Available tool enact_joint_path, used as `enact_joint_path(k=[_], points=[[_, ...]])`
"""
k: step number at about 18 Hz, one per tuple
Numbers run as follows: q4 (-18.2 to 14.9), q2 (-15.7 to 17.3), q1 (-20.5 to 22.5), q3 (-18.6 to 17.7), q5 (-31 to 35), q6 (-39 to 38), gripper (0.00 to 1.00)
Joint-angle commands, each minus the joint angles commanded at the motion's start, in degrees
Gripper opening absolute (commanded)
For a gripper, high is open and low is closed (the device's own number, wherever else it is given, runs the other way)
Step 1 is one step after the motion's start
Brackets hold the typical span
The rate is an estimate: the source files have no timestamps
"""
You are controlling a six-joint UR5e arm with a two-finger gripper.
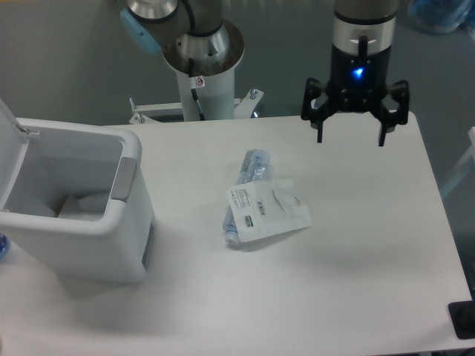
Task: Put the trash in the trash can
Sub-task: 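Move the open gripper over the white paper packet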
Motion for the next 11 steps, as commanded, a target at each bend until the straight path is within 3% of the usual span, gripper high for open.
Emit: enact_joint_path(k=[3,5,9,11], points=[[0.18,0.26,-0.35,-0.96,0.09,-0.26,1.00],[1.13,0.62,-0.35,-3.85,0.00,-0.26,1.00],[9.30,1.66,-0.53,-11.49,0.35,-0.70,1.00],[10.11,1.93,-0.61,-13.62,0.35,-0.79,1.00]])
